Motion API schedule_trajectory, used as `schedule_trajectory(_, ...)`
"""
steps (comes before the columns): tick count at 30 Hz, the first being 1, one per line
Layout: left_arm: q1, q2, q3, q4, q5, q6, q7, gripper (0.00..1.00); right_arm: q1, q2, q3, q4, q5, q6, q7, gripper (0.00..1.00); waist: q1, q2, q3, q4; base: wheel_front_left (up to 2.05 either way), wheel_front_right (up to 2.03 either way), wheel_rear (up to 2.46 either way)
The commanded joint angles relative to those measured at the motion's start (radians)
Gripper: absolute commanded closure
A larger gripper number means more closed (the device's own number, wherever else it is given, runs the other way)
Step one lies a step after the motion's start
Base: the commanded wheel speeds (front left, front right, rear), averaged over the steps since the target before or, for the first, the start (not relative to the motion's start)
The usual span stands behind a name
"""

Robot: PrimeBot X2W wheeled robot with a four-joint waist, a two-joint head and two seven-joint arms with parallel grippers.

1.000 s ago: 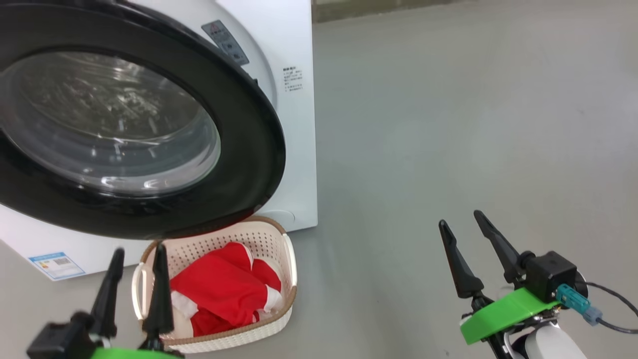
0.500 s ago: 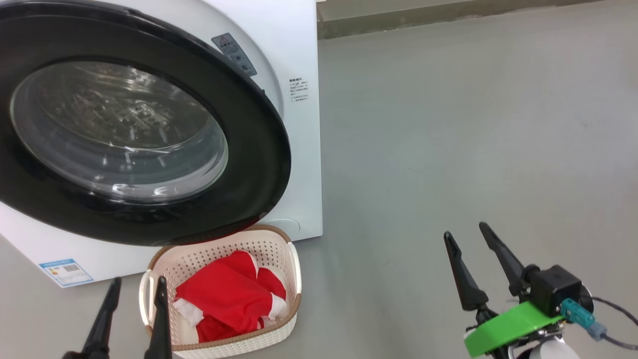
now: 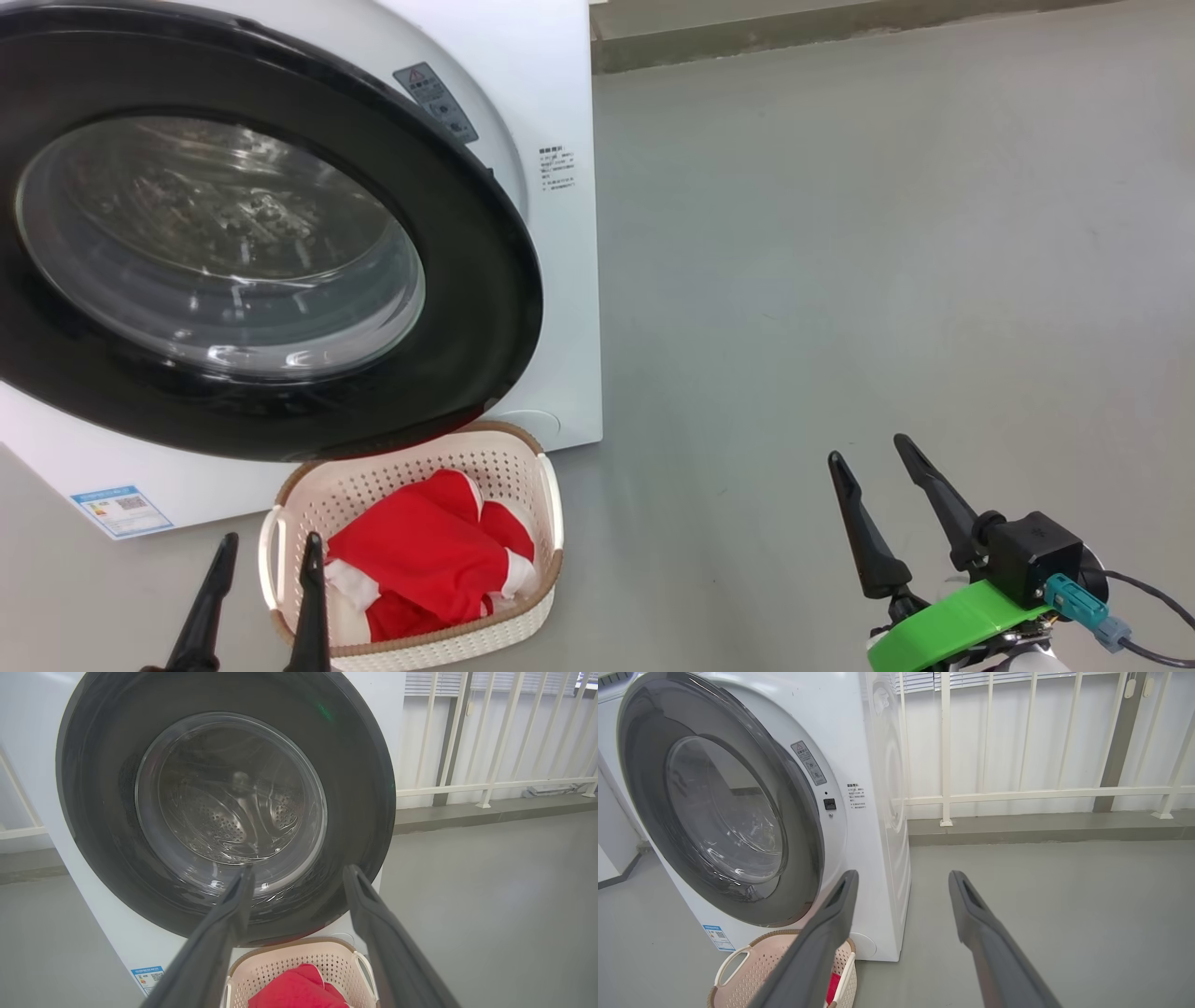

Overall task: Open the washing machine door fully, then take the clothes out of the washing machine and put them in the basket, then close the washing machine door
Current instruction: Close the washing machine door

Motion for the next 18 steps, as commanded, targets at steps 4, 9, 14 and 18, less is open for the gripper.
schedule_trajectory(4, -0.015, 0.002, 0.044, -0.016, 0.016, -0.009, -0.008, 0.0, -0.018, -0.005, 0.029, -0.023, -0.012, 0.003, -0.006, 0.0, 0.0, 0.0, -0.001, 0.003, 0.0, 0.0, 0.0)
schedule_trajectory(9, -0.013, -0.009, 0.04, -0.016, 0.018, -0.011, -0.008, 0.0, -0.027, -0.02, 0.046, -0.018, -0.013, 0.003, -0.006, 0.25, 0.0, 0.0, 0.002, 0.01, 0.0, 0.0, 0.0)
schedule_trajectory(14, -0.018, -0.012, 0.03, -0.024, 0.026, -0.012, -0.008, 0.0, -0.046, -0.043, 0.08, 0.005, -0.016, 0.003, -0.006, 1.0, 0.0, 0.0, 0.008, 0.024, 0.0, 0.0, 0.0)
schedule_trajectory(18, -0.021, -0.014, 0.016, -0.044, 0.035, -0.009, -0.005, 0.0, -0.077, -0.06, 0.107, 0.022, -0.011, 0.003, -0.006, 1.0, 0.0, 0.0, 0.019, 0.045, 0.0, 0.0, 0.0)
